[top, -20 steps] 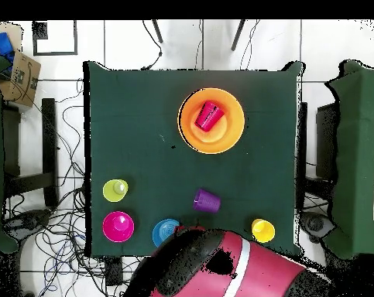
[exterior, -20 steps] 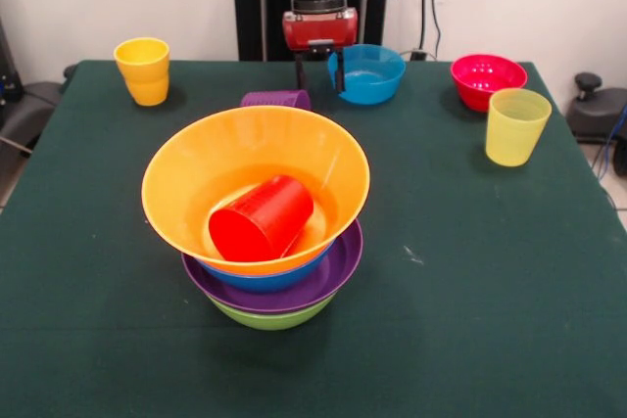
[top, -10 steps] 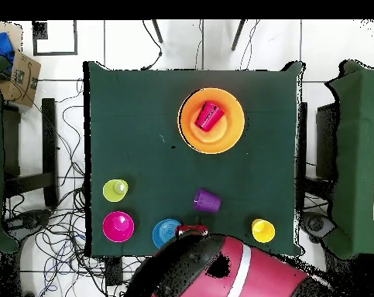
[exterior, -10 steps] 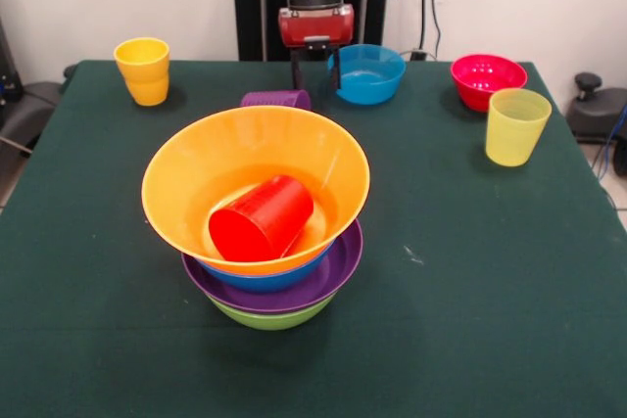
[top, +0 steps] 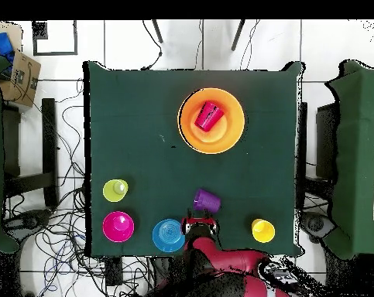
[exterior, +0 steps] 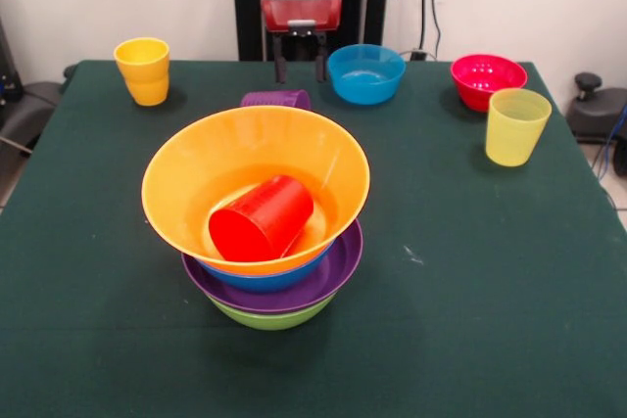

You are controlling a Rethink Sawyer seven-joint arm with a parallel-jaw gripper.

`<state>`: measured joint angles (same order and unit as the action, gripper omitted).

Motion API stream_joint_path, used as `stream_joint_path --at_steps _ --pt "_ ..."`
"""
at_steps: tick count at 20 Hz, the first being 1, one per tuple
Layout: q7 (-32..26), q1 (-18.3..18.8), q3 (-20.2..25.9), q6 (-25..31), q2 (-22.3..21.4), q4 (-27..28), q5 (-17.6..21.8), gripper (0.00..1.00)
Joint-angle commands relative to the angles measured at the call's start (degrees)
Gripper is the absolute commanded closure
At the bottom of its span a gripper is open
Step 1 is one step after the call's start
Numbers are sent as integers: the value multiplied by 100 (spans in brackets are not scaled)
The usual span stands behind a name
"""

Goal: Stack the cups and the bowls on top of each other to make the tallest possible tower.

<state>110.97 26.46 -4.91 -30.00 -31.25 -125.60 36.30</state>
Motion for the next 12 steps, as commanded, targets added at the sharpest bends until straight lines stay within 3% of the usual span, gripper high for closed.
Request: stream_joint_path --at_steps 1,7,12 --pt "662 -29 509 443 -8 -12 270 0" --pt "698 198 705 779 -435 -242 408 0" --pt "667 637 1355 1564 -1210 -585 360 0"
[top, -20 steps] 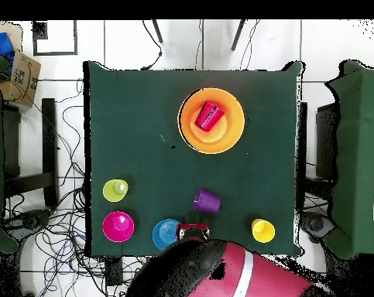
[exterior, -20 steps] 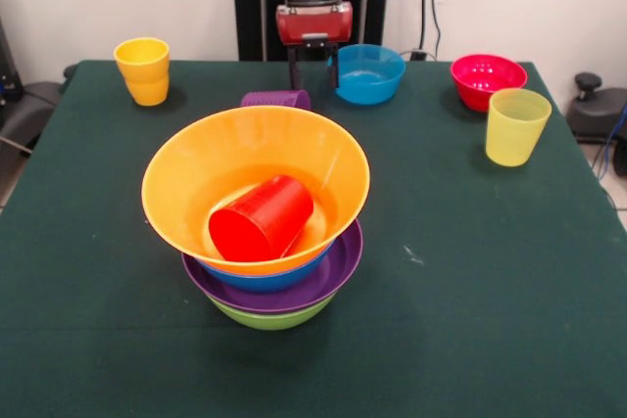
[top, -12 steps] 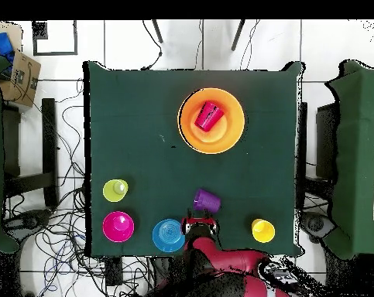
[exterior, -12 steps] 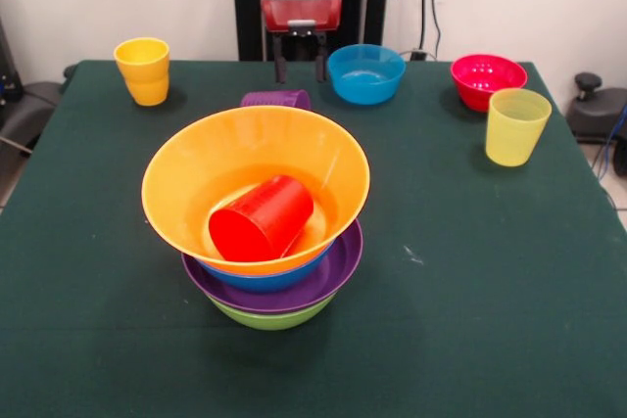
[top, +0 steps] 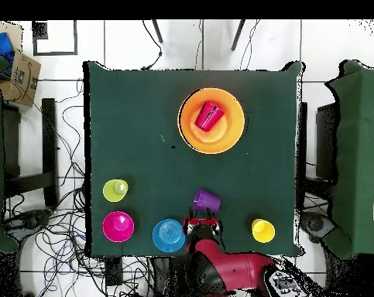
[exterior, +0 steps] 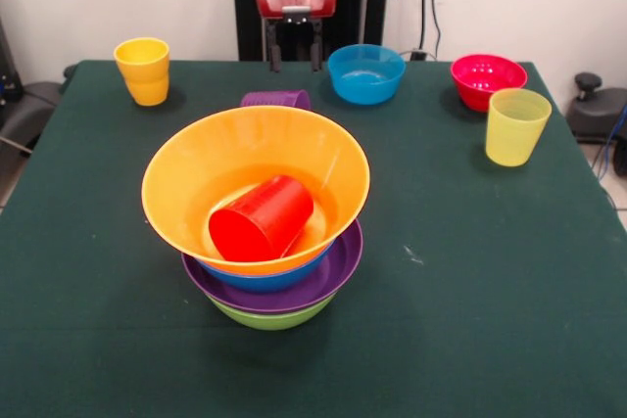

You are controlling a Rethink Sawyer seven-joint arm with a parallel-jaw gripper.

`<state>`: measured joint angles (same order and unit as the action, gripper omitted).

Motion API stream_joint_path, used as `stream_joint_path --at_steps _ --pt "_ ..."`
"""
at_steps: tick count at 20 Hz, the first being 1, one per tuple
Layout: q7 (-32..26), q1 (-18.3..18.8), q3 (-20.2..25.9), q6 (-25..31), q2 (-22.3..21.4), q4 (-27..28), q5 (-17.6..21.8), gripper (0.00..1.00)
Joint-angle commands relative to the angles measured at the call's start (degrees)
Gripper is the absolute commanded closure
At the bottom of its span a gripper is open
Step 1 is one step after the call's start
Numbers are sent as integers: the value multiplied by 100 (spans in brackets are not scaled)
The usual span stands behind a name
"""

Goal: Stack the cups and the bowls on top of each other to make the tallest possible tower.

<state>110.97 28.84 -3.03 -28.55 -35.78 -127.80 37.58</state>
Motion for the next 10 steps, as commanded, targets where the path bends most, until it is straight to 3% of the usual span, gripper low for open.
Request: stream_joint_path --at_steps 1,5,10 --pt "657 444 1231 1473 -836 -412 204 0" --pt "559 780 1719 1967 -1360 -674 15 0" --pt "502 963 2010 2238 -1590 -729 -123 0"
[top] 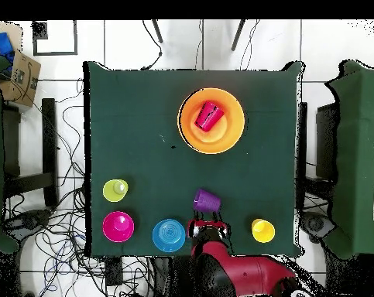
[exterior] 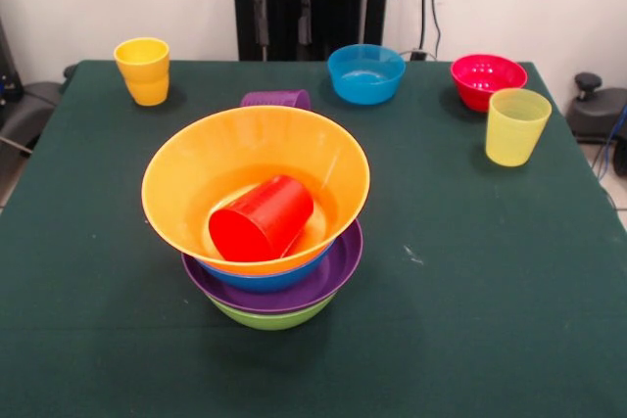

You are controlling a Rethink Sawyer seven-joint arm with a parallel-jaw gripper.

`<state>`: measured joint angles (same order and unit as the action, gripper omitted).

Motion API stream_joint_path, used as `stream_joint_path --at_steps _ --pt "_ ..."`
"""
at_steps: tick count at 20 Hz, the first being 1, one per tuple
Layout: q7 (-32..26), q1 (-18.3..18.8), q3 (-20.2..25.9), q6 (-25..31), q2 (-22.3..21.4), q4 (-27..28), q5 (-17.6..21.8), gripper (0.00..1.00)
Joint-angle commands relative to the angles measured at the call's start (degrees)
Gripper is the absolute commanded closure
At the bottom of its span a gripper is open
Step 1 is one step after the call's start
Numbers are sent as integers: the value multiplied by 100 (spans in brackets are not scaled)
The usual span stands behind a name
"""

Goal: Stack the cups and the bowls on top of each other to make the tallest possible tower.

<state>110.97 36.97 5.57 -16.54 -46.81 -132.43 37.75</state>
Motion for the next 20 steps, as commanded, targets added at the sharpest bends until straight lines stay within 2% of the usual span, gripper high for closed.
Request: stream_joint_path --at_steps 1,4,8,12,20 --pt "502 172 1189 1067 -514 -276 -154 0" --pt "490 340 1443 1256 -703 -369 -239 0" --pt "353 846 2225 1805 -1305 -723 -641 0" --pt "200 1156 2744 2116 -1692 -899 -1026 0" --pt "177 1136 2792 2220 -1730 -801 -1087 0"
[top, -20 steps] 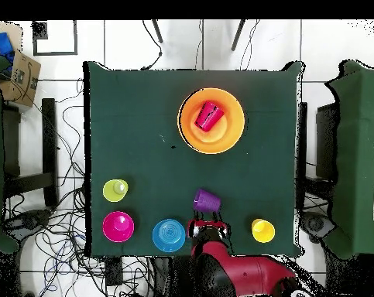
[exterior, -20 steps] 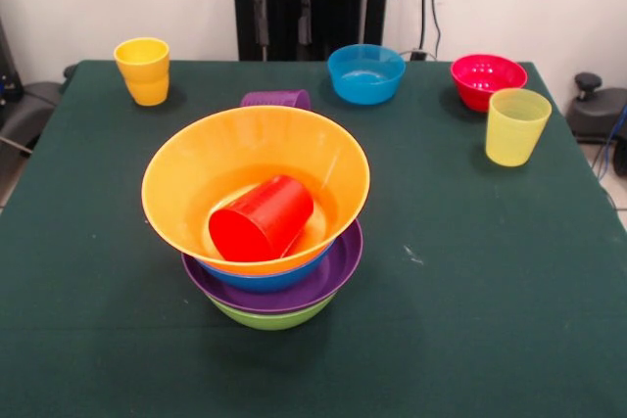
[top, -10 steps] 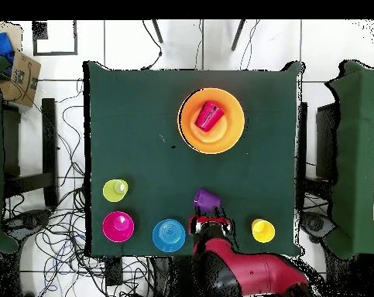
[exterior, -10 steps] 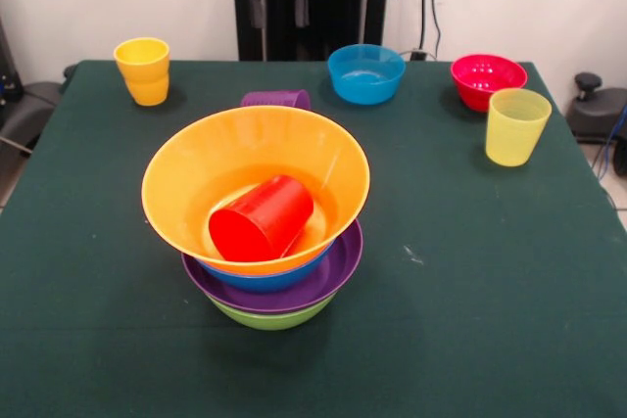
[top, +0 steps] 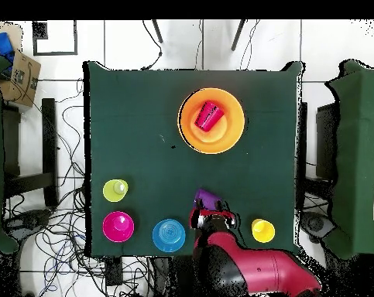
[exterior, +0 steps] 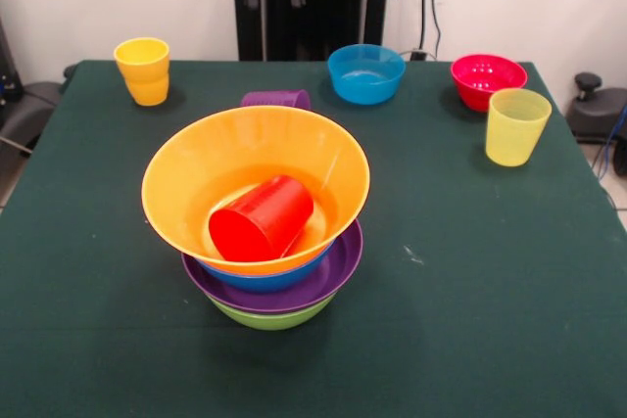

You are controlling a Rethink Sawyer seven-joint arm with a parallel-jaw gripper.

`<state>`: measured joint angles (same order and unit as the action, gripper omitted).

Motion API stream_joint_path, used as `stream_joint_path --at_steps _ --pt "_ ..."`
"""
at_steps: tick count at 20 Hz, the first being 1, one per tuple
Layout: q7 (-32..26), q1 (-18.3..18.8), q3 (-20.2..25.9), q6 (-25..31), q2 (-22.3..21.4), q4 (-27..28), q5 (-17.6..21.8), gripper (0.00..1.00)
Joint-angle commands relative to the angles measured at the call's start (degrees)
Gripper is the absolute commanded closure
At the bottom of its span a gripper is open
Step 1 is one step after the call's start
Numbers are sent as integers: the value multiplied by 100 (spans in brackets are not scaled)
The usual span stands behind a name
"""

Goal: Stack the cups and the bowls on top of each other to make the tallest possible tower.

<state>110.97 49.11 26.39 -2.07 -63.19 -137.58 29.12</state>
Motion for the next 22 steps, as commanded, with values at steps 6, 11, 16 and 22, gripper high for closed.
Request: stream_joint_path --at_steps 6,11,16,22 --pt "148 44 1047 1003 -390 -368 -522 0" --pt "121 31 996 1014 -342 -278 -477 0" --pt "57 165 1262 1165 -521 -343 -694 0" --pt "-176 558 1860 1518 -761 -331 -1152 0"
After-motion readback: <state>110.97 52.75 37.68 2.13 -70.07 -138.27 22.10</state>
